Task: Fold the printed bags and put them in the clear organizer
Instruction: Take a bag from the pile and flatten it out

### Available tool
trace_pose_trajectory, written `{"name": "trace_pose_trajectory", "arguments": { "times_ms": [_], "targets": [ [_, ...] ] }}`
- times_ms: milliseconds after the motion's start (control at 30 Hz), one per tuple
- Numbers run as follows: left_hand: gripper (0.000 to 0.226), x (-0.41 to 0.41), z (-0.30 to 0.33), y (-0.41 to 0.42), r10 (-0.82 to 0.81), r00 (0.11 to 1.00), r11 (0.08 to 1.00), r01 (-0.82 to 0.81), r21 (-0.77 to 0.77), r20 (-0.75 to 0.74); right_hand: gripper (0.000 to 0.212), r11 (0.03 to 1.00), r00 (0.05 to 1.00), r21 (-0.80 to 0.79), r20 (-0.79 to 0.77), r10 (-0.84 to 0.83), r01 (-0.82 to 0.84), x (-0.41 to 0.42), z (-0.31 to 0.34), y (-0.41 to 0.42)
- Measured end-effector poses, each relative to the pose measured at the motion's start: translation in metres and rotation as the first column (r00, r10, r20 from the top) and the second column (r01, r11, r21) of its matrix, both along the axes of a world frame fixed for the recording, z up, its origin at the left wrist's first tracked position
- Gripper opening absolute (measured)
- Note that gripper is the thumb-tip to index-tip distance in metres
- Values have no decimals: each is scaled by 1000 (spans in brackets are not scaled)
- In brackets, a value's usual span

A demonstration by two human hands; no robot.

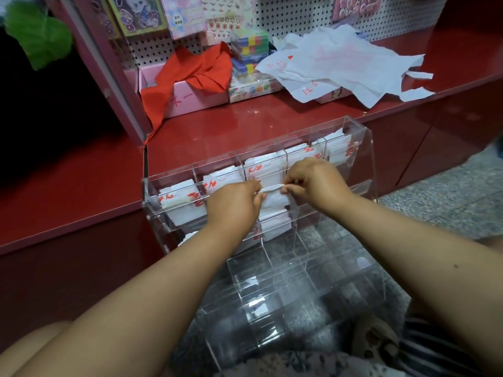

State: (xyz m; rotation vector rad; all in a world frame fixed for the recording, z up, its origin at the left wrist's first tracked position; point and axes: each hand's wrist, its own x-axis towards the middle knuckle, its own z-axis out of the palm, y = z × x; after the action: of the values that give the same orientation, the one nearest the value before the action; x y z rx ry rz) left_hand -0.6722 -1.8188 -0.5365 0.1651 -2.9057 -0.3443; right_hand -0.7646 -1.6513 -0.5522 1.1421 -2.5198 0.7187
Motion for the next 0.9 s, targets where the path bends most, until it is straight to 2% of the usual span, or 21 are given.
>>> {"name": "trace_pose_trajectory", "arguments": {
  "times_ms": [233, 333, 400, 600, 667, 767, 833, 900],
  "targets": [
    [25, -9, -21, 0, 32, 994, 999, -34, 19, 102, 10, 993, 998, 116, 59, 29, -35, -8, -20, -5],
    [22, -14, -28, -6, 43, 979, 992, -65, 105, 202, 11, 983, 984, 182, 178, -15, -18, -9, -19, -9],
    [26, -17, -30, -10, 31, 971, 988, -66, 142, 236, 12, 985, 966, 170, 254, -43, 0, -7, -19, -10],
    [17, -14, -32, -8, 10, 977, 961, -68, 269, 212, 8, 971, 844, 165, 485, -231, 171, -2, -19, -21],
    [24, -13, -32, -6, -9, 966, 966, -59, 253, 260, 6, 957, 801, 213, 529, -281, 195, -5, -20, -24],
    [51, -15, -29, -4, -21, 931, 990, -31, 137, 365, 12, 908, 747, 345, 533, -396, 235, -12, -27, -32],
    [54, -15, -26, -4, -27, 910, 994, -21, 109, 415, 25, 867, 734, 428, 499, -461, 254, -14, -29, -37],
    [54, -14, -25, -5, -45, 903, 993, -7, 119, 427, 28, 864, 735, 442, 498, -461, 242, -16, -27, -38]
  ]
}}
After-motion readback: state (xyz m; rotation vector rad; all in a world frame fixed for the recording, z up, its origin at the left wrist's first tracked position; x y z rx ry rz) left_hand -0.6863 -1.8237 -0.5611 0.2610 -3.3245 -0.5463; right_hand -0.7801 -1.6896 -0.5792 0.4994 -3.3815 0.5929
